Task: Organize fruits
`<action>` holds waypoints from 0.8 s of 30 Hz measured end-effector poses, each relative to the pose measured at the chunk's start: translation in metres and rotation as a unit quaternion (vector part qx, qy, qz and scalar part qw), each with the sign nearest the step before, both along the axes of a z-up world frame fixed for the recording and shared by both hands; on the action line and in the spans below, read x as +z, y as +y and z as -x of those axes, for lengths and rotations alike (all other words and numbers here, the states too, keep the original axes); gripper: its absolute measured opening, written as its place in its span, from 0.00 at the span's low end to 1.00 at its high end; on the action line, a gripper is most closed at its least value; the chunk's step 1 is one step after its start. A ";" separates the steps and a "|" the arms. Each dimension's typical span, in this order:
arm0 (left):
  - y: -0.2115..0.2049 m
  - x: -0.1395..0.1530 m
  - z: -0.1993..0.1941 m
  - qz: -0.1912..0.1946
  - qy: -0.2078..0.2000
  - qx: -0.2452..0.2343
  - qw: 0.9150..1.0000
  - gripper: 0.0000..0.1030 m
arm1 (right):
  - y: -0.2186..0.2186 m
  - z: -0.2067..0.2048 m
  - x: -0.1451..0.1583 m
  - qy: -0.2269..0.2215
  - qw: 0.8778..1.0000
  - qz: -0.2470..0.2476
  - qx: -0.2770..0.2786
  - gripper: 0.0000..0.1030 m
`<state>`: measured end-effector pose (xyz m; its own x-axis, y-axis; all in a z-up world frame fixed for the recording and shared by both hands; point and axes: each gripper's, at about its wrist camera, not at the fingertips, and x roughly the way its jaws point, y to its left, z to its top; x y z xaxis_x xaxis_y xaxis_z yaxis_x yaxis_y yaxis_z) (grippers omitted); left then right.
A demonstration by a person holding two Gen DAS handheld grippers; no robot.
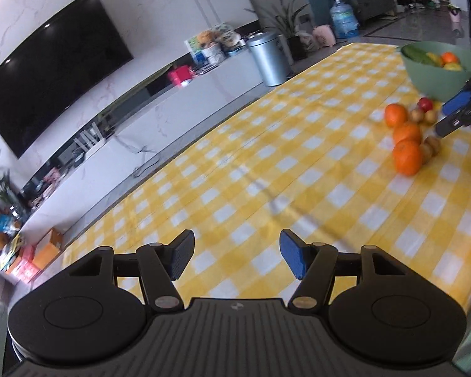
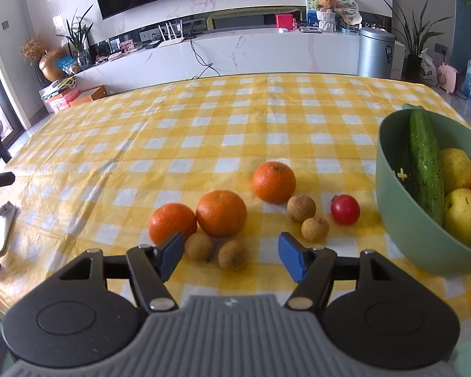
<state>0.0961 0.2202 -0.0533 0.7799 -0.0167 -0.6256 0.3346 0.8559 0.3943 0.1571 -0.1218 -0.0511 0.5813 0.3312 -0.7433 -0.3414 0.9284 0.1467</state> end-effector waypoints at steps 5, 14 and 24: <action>-0.041 0.003 -0.013 0.039 0.045 -0.057 0.997 0.71 | 0.000 -0.011 -0.003 0.006 1.000 -0.015 -0.002 0.52; -0.093 -0.014 -0.040 0.104 0.111 -0.098 0.983 0.71 | -0.006 -0.028 -0.014 0.019 0.998 -0.057 -0.007 0.45; -0.133 -0.042 -0.066 0.120 0.158 -0.107 0.974 0.68 | -0.009 -0.044 -0.030 0.040 0.992 -0.122 -0.007 0.45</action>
<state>0.1623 0.0869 -0.0952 0.5110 -0.3330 -0.7924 0.5871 0.8086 0.0388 0.2013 -0.1310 -0.0812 0.5300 0.4989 -0.6857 -0.3077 0.8667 0.3927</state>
